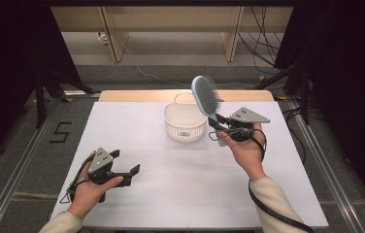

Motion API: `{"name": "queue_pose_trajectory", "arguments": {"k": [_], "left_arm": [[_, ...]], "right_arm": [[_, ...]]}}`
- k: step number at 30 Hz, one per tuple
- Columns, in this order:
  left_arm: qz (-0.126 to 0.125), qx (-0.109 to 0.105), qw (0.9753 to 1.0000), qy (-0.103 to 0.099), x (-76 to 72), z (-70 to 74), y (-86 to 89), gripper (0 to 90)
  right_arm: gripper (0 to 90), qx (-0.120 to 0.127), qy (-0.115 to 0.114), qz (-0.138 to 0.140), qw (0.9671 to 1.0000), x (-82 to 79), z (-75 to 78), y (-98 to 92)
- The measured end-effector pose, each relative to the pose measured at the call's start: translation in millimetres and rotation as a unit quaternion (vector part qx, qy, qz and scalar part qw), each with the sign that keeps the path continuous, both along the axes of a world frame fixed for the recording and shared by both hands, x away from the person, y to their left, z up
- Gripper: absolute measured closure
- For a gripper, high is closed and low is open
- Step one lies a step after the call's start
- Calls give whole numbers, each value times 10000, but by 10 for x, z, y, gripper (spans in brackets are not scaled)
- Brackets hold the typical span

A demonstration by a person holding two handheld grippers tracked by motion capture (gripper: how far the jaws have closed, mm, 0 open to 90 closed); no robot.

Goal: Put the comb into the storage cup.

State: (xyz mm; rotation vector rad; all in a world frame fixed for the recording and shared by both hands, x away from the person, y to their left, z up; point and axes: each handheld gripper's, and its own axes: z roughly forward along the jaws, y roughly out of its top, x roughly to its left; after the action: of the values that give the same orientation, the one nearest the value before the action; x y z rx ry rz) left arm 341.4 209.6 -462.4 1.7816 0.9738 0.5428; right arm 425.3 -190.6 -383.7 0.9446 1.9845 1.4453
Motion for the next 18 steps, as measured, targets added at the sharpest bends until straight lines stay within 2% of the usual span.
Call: {"name": "queue_pose_trajectory", "arguments": {"k": [18], "left_arm": [[-31,15,10000,-10,12,-5,-15,67]], "right_arm": [[704,80,-27,-60,9999,52,39,1]]}}
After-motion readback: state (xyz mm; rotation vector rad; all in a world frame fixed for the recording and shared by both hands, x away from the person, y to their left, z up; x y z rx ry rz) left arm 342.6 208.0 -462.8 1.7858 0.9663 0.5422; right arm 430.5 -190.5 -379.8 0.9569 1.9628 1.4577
